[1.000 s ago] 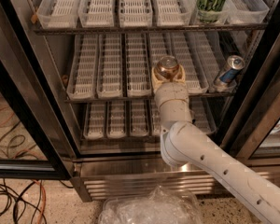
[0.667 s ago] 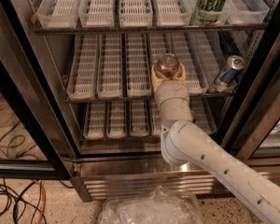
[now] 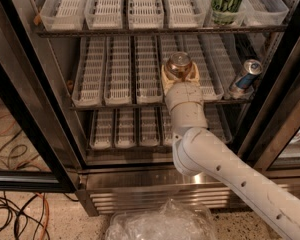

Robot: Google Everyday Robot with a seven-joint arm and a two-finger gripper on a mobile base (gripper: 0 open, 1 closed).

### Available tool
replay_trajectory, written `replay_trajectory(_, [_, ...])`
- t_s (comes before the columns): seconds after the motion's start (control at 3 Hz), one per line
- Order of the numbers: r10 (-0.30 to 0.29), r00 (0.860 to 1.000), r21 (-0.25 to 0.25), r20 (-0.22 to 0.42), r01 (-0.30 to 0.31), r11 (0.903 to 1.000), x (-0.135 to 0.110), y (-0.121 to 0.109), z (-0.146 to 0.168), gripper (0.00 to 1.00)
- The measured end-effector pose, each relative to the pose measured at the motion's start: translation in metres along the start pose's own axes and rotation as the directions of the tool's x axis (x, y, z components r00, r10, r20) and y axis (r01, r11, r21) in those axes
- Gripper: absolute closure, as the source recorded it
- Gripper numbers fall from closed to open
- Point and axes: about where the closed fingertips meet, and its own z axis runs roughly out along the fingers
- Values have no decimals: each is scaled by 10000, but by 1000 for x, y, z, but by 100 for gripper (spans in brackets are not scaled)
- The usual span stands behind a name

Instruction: Pick orange can from middle shelf of fridge

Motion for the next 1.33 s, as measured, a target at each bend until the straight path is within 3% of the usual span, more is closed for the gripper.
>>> replay_trajectory(0.67, [45,9994,-207,334,-38,9998,-20,2,-9,100])
replay_trajectory(1.33, [-119,9996,-571,244,133,9983,-31,-1,-29,100])
